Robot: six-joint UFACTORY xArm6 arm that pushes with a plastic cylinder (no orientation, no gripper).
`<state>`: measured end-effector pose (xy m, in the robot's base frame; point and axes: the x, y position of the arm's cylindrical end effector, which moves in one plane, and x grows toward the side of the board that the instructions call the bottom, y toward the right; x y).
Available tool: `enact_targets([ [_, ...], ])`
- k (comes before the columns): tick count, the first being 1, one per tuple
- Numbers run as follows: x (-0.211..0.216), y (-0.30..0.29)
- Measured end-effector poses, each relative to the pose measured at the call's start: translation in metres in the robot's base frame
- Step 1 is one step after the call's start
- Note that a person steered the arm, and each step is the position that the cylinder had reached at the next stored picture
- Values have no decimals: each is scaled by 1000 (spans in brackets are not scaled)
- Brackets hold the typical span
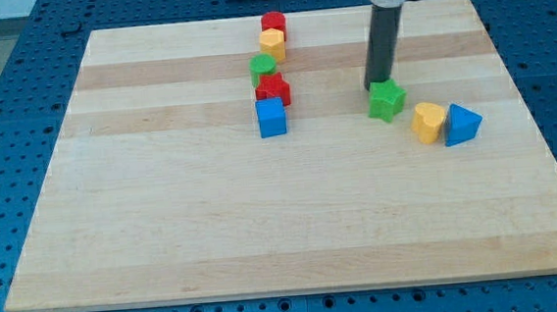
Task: Move the green star closer to yellow heart
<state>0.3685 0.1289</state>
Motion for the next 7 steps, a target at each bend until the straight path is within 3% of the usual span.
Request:
enact_targets([
  [2, -4, 26],
  [4, -35, -21],
  [5, -31, -51],
  [7, 20, -73],
])
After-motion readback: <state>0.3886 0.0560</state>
